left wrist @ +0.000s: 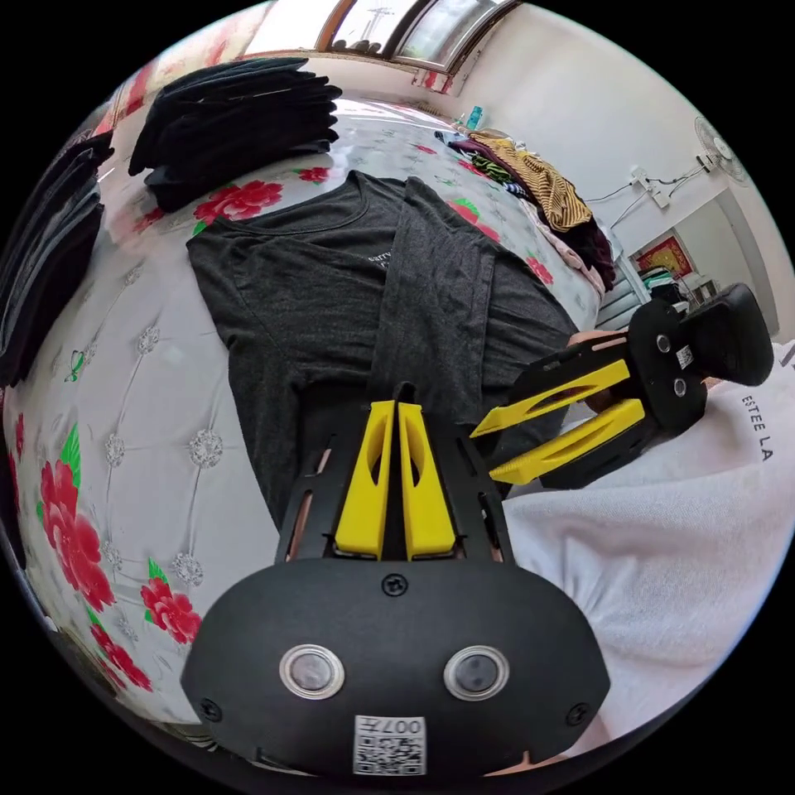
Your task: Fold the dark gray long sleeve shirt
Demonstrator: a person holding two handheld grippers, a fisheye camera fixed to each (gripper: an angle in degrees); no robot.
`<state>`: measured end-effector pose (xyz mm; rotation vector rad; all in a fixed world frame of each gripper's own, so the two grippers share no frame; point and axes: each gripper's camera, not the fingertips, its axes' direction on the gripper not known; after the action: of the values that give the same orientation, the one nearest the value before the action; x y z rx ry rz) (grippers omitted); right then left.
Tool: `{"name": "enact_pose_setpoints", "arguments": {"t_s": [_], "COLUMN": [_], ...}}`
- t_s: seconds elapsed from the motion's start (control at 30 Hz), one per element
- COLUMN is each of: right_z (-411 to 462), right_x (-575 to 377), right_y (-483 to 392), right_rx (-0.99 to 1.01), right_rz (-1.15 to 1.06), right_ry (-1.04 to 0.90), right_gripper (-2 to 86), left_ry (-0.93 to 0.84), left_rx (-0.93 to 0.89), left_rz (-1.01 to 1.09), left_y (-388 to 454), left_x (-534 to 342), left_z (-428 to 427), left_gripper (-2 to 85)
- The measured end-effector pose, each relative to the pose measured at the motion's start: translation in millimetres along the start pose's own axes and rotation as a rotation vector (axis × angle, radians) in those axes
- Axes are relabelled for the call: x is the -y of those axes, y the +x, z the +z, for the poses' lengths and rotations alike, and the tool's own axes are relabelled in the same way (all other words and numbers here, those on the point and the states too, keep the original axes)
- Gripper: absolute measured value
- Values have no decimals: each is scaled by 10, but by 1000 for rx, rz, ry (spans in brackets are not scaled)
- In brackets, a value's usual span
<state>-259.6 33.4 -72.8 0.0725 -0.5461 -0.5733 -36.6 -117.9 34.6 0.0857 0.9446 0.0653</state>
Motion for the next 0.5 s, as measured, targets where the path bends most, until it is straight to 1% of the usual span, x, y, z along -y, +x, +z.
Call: {"name": "enact_pose_setpoints", "arguments": {"t_s": [0.17,0.27,0.33,0.37,0.43,0.5], "right_z": [-154,-264,-398,-433,-554,-599], "right_x": [-257,-513,-742,-796,-969,-1081], "right_y": [371,694,982,1055,1342,1554], "right_rx": [0,-19,-74,-92,-193,-245], "right_rz": [188,359,508,541,651,720], "right_ry": [47,87,127,135,131,116], "right_gripper": [60,67,73,75,79,80], "left_ry": [44,6,-10,-11,32,64], "left_rx": [31,19,66,73,66,58], "left_rz": [-91,-166,-227,-242,-282,-300], "left_y": [20,-12,-37,-47,-67,-61], "left_x": [-311,-536,-685,-708,-742,-721], "left_z": [-271,-272,-276,-286,-377,-438], "left_gripper": [-9,-5,4,7,28,39]}}
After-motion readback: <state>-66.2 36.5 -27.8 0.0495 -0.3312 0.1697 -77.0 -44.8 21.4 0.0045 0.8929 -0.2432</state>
